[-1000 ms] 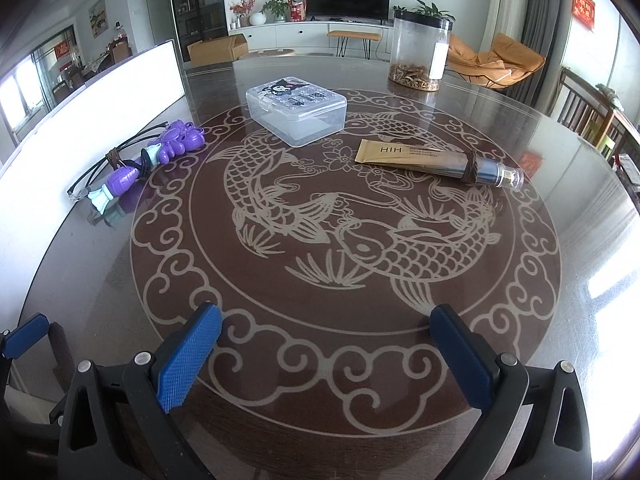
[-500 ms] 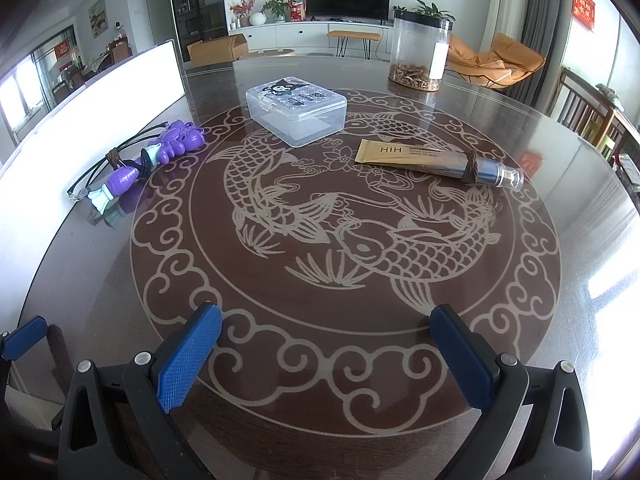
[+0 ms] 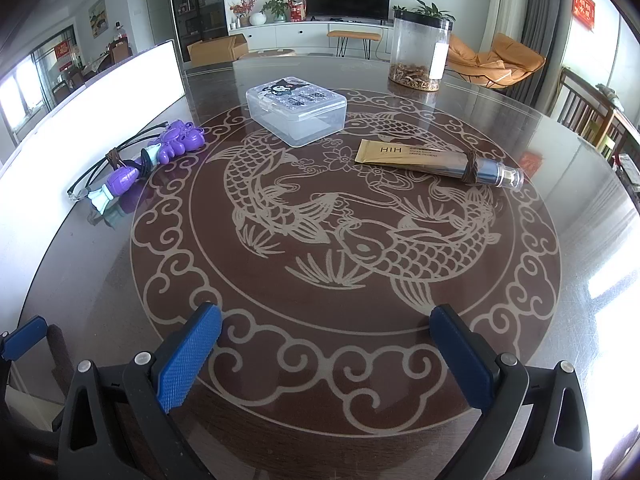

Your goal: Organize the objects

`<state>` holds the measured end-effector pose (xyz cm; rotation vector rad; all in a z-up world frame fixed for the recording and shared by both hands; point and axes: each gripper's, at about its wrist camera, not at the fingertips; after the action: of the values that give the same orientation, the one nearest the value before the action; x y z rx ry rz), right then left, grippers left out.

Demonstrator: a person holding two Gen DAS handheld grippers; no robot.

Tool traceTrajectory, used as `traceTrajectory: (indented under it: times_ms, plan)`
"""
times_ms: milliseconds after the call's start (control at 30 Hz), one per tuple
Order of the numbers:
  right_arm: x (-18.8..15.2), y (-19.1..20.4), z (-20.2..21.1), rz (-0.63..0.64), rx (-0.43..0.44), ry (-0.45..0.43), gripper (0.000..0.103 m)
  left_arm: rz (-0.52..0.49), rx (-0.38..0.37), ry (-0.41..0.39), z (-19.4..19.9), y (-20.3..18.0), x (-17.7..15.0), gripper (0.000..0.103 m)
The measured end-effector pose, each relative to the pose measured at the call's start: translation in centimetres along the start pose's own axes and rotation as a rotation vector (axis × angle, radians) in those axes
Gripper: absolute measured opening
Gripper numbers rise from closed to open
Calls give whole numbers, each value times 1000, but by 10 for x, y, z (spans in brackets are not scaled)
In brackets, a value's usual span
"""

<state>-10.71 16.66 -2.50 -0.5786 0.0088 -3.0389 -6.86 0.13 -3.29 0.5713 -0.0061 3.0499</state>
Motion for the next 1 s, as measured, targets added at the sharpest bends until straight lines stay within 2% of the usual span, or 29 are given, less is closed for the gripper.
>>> traceTrajectory:
  times_ms: [1000]
  plan:
    - [0, 0, -1, 0, 0, 0, 103, -1, 0, 0, 0, 0, -1, 103]
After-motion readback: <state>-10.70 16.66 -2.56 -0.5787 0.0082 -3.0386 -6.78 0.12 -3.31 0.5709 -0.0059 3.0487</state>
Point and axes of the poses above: each gripper's, at about its wrist camera, not at the fingertips, and z roughly against the way its jaws point, y to its left, x to its top, and after that the axes turned 14 degrees about y, right-handed
